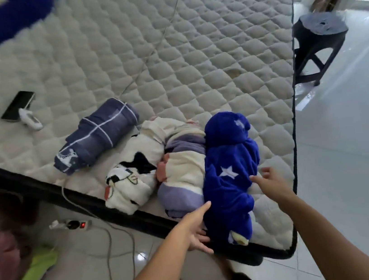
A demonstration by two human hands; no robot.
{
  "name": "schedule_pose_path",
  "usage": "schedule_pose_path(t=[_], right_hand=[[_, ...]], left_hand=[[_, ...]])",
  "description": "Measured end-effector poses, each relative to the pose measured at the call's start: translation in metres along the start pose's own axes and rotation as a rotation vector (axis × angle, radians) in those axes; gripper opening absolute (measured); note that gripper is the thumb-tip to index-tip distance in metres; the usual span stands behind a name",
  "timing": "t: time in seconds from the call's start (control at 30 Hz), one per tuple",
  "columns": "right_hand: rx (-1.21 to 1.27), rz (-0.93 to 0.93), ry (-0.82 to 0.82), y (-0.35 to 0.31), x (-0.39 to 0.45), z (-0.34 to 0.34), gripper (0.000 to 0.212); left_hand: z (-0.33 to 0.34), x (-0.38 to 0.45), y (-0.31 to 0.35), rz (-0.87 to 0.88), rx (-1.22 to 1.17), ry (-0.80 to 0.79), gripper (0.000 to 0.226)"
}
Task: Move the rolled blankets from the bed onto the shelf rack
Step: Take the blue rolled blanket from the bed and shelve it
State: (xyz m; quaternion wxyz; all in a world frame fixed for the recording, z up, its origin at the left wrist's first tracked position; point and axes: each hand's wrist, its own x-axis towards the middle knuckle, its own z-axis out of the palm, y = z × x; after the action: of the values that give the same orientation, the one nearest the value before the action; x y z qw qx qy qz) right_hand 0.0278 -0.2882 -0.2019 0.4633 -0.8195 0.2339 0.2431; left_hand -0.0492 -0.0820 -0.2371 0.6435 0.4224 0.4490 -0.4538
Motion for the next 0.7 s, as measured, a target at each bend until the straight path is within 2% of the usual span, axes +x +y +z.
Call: schedule_pose_path(t=[0.13, 0.3, 0.43, 0.57, 0.7], right_hand=[[-0.057, -0.102, -0.005, -0.04, 0.065, -0.014, 0.059], [-0.199, -0.176, -0.094, -0.079, 0.127, -0.01, 0.084], [-0.337, -0.252, -0.088, -0.094, 0.154, 0.001, 0.098], [-0.173, -0.099, -0.233, -0.098, 0.16, 0.007, 0.081], [-0.067, -0.094, -0.193, -0.093, 0.146, 0.007, 0.055]], left_hand=[[0.016, 0.019, -0.003, -0.087, -0.112, 0.026, 0.1], [0.035, 0.041, -0.001, -0.063, -0.302, -0.023, 0.088], [0.042, 0.043, -0.001, -0.035, -0.417, 0.004, 0.08], [0.049, 0.041, 0.003, -0.007, -0.44, 0.035, 0.066], [0.058, 0.04, 0.003, 0.043, -0.437, 0.116, 0.048]])
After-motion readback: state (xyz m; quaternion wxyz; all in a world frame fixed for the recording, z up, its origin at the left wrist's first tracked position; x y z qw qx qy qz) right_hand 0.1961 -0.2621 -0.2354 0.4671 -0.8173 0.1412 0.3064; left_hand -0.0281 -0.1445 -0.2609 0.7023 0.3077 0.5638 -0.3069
